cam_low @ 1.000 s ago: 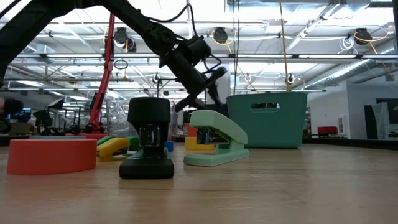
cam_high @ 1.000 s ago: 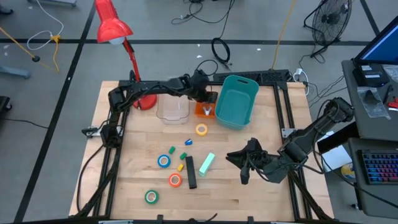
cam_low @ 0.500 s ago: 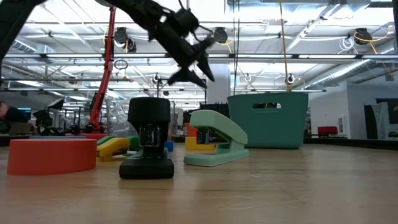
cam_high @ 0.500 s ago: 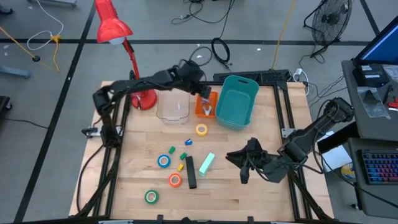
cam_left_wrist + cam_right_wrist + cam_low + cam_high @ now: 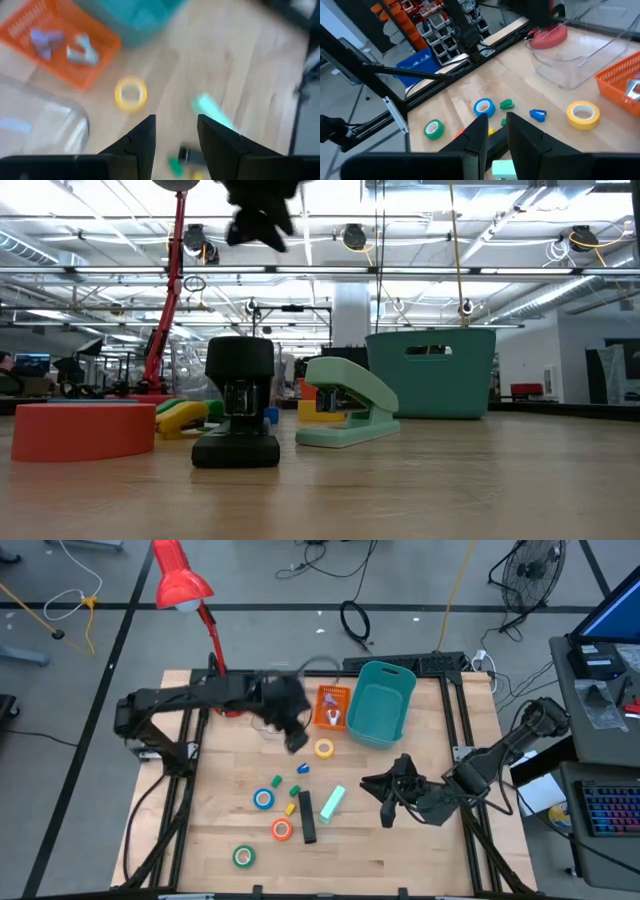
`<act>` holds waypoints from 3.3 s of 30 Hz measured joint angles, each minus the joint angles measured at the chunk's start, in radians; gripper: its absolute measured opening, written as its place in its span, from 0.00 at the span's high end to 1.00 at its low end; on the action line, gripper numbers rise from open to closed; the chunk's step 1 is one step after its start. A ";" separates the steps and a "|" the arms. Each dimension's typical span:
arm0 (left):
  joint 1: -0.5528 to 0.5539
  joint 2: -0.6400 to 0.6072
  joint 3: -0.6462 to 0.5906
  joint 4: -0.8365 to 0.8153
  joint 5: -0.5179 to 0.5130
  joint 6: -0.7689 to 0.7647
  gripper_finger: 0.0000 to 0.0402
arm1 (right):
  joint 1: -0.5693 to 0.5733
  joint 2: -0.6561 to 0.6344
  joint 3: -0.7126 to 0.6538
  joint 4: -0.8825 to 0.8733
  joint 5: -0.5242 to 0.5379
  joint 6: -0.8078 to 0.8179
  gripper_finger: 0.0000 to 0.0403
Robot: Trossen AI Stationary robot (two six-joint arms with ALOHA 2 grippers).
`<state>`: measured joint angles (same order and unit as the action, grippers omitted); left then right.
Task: Pick and place Stapler, Stapler remover, tape
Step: Put the blue tape into the green bin
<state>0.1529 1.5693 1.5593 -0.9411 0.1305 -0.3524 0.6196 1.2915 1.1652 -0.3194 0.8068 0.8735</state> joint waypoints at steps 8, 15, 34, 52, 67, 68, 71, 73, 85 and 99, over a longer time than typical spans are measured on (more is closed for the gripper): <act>-0.284 -0.025 0.000 -0.189 -0.251 -0.142 0.63 | -0.053 0.000 0.000 0.006 -0.076 0.000 0.85; -0.490 -0.025 -0.045 -0.244 -0.318 -0.313 0.63 | -0.088 0.000 0.000 0.008 -0.076 0.069 0.85; -0.805 -0.033 -0.377 0.176 -0.446 -0.752 0.63 | -0.086 0.110 0.000 0.007 -0.114 0.278 0.85; -0.635 -0.033 -0.380 0.324 -0.362 -0.570 0.63 | -0.007 0.312 0.000 0.083 -0.471 0.566 0.85; -0.505 -0.009 -0.323 0.504 -0.293 -0.448 0.63 | 0.246 0.299 0.000 -0.224 -0.468 0.946 0.94; -0.503 0.005 -0.300 0.501 -0.295 -0.437 0.63 | 0.253 0.299 0.000 -0.237 -0.468 0.947 0.95; -0.491 0.085 -0.184 0.458 -0.298 -0.396 0.63 | 0.269 0.299 0.000 -0.262 -0.469 0.946 0.98; -0.479 0.163 -0.081 0.398 -0.297 -0.368 0.63 | 0.274 0.299 0.000 -0.280 -0.470 0.933 0.99; -0.347 0.373 0.276 -0.045 -0.386 -0.449 0.63 | 0.286 0.267 0.000 -0.392 -0.495 0.823 0.99; -0.344 0.368 0.129 -0.472 -0.334 -0.715 0.63 | 0.286 0.253 0.000 -0.468 -0.494 0.624 0.99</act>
<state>-0.1916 1.9375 1.6882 -1.4136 -0.2032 -1.0677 0.9051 1.5440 1.1648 -0.7869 0.3130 1.4975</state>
